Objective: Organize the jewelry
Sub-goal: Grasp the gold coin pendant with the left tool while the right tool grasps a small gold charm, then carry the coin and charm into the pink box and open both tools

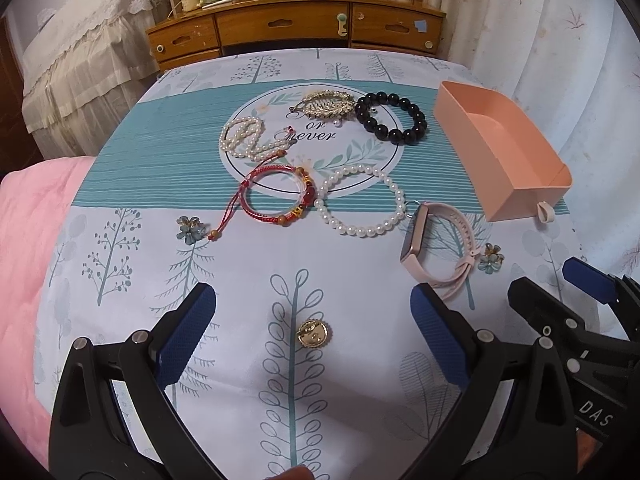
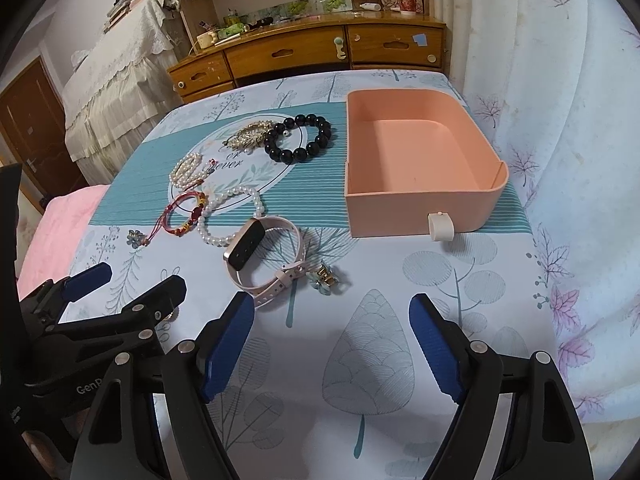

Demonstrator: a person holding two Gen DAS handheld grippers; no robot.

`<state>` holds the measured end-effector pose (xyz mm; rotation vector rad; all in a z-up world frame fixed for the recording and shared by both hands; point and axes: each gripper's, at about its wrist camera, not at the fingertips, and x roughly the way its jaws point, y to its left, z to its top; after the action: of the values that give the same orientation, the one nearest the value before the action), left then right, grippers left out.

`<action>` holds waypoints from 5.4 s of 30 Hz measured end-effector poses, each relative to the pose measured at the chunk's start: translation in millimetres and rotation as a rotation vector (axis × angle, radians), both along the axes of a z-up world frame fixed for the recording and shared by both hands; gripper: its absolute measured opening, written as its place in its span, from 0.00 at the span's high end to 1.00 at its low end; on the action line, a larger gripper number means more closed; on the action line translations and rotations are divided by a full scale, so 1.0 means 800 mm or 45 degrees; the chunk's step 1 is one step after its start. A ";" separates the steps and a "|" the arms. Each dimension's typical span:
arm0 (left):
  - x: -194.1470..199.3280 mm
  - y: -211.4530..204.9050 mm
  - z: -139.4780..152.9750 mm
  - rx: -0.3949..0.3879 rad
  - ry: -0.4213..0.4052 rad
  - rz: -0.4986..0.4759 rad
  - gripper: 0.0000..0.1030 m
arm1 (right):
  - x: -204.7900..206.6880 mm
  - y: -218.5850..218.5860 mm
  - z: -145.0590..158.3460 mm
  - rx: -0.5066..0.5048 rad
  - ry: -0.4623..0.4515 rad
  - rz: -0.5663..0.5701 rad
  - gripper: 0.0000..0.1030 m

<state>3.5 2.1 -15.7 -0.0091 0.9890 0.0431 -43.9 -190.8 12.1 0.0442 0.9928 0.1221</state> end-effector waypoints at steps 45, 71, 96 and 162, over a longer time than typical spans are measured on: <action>-0.013 0.025 -0.043 -0.096 0.152 -0.248 0.49 | 0.039 0.016 -0.056 -0.079 0.061 0.162 0.60; -0.013 0.023 -0.039 -0.079 0.123 -0.227 0.83 | 0.030 0.030 -0.057 -0.147 -0.060 0.248 0.84; 0.096 -0.125 0.112 -0.091 -0.118 -0.488 0.83 | 0.016 -0.053 0.055 0.073 -0.111 0.242 0.95; 0.112 0.068 0.072 0.010 0.052 -0.190 0.51 | 0.178 -0.094 0.036 0.019 0.163 -0.068 0.76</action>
<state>93.0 56.2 42.2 0.0731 1.0280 -0.0900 98.5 -265.6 40.7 0.0931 1.1178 0.0783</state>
